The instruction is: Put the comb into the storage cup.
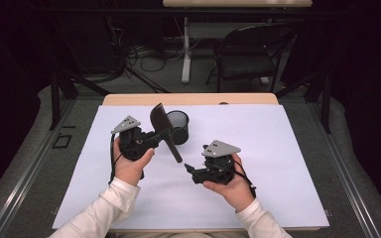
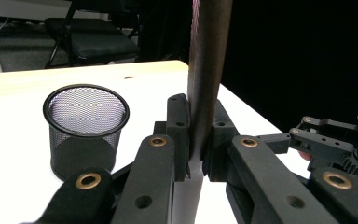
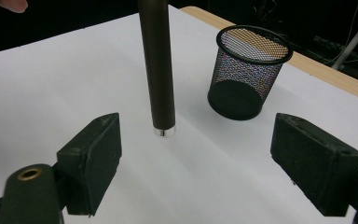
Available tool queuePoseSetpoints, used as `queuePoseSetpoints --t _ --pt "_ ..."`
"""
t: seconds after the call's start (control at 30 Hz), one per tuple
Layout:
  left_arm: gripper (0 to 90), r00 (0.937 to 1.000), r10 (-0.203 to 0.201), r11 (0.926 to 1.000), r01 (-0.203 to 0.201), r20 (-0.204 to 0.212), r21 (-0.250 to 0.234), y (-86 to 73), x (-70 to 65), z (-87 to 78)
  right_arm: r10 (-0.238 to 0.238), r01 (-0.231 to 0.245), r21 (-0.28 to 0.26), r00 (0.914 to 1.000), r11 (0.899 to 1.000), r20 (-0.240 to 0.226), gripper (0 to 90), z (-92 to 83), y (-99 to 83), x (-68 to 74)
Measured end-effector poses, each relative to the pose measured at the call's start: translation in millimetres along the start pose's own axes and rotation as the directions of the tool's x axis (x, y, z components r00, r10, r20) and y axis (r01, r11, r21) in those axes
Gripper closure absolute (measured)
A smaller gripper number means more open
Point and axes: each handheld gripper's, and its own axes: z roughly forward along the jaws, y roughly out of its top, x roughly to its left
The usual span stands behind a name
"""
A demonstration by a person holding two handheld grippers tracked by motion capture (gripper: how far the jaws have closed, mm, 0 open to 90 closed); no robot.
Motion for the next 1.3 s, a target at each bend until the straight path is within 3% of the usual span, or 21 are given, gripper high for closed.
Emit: queuePoseSetpoints --t 0.5,0.8,1.0,1.2,1.3 --pt "83.5 0.9989 0.048 0.9988 -0.048 -0.005 -0.008 10.7 -1.6 2.7 0.033 -0.034 -0.021 0.9994 0.999 -0.008 11.9 -3.0 -0.4 -0.9" --pt "83.4 0.9987 0.05 0.9986 -0.05 -0.009 -0.016 16.2 0.2 4.2 0.079 -0.079 -0.028 0.9967 0.996 -0.018 6.4 -5.3 1.2 -2.0" --pt "83.4 0.9981 0.06 0.9981 -0.06 -0.014 -0.017 21.3 0.7 5.0 0.054 -0.054 -0.011 0.9977 0.998 -0.04 0.3 -7.3 0.6 -2.2" --pt "83.4 0.9975 0.068 0.9973 -0.069 -0.018 -0.027 28.7 0.2 5.9 0.061 -0.062 -0.011 0.9969 0.998 -0.048 0.0 -8.1 0.9 -2.4" --pt "83.4 0.9974 0.07 0.9971 -0.07 -0.018 -0.03 33.4 0.3 6.1 0.043 -0.044 -0.007 0.9981 0.999 -0.044 0.0 -8.4 0.2 -2.3"
